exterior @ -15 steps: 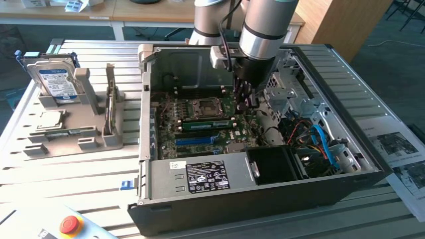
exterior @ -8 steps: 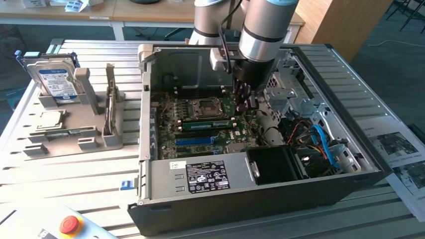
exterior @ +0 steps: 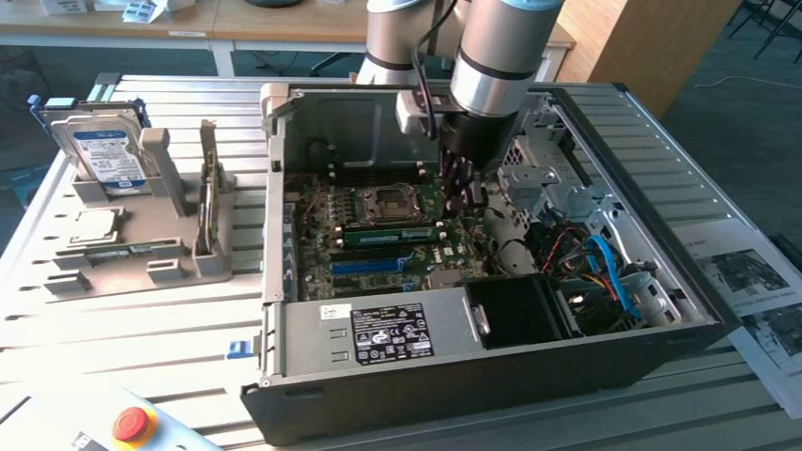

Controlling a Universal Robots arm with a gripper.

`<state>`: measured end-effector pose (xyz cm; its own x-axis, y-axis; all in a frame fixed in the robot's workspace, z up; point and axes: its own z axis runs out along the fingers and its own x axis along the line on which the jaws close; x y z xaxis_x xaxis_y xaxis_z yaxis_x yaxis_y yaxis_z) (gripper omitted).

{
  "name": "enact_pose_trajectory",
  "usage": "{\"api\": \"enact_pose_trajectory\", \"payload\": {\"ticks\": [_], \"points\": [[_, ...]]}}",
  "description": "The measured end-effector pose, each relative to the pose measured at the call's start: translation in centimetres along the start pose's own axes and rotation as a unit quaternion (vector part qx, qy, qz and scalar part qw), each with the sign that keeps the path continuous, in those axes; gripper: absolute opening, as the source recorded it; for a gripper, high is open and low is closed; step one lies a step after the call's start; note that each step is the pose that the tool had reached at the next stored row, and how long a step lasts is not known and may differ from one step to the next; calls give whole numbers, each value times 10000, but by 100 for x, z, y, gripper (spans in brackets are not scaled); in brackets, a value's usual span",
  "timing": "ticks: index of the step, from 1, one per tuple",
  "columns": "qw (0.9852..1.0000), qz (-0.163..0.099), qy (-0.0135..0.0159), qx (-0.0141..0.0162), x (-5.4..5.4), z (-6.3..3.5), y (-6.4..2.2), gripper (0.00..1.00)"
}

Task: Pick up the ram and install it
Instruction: 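Press down the ram until it locks into place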

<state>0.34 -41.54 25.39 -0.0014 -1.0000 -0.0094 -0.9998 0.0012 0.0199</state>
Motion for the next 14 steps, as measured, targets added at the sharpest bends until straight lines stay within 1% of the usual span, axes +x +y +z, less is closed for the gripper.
{"api": "enact_pose_trajectory", "payload": {"ticks": [3,6,7,14], "points": [[10000,0,1,0,1,13,0,11],[10000,0,2,0,1,94,-2,11],[10000,0,1,0,1,107,-2,11],[10000,0,2,0,2,142,-3,11]]}}
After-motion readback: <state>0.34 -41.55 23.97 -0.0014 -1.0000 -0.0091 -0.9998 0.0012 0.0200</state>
